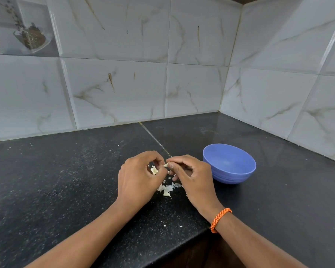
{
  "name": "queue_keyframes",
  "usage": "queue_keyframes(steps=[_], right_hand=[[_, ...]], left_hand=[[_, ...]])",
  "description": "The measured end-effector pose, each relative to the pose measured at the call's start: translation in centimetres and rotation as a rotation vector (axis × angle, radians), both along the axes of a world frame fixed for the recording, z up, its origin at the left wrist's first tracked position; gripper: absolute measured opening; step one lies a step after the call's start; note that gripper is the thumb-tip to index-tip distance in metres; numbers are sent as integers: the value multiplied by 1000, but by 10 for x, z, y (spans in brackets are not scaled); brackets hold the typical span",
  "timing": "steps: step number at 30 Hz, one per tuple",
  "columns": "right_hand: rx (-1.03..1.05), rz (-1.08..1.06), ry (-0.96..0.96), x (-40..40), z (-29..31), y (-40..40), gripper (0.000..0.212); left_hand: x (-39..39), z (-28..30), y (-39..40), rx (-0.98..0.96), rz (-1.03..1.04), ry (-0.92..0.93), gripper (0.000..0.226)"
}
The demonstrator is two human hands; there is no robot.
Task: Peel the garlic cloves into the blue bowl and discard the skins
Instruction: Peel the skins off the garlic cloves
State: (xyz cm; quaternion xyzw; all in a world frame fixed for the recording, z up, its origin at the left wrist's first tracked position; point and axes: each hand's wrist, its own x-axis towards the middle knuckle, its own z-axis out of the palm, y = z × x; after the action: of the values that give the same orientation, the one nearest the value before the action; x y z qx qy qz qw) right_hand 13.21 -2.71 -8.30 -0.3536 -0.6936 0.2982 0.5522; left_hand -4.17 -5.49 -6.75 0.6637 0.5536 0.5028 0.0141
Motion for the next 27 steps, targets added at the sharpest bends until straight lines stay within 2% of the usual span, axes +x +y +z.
queue_keyframes(steps=[4, 14, 17, 23, 27], right_hand=[[12, 27, 29, 0, -1, 1, 15], [-93, 101, 133, 2, 4, 3, 19], [-105, 103, 158, 1, 5, 3, 21], [-107, 68, 162, 2, 5, 3, 9], [-110, 54, 144, 3, 5, 3, 12]], left_hand=[[0, 2, 0, -76, -59, -133, 19], [2, 4, -2, -186, -215, -294, 17], [1, 4, -1, -187, -217, -304, 18], [2, 3, -2, -167, -209, -299, 24], [1, 1, 0, -164, -209, -265, 14]])
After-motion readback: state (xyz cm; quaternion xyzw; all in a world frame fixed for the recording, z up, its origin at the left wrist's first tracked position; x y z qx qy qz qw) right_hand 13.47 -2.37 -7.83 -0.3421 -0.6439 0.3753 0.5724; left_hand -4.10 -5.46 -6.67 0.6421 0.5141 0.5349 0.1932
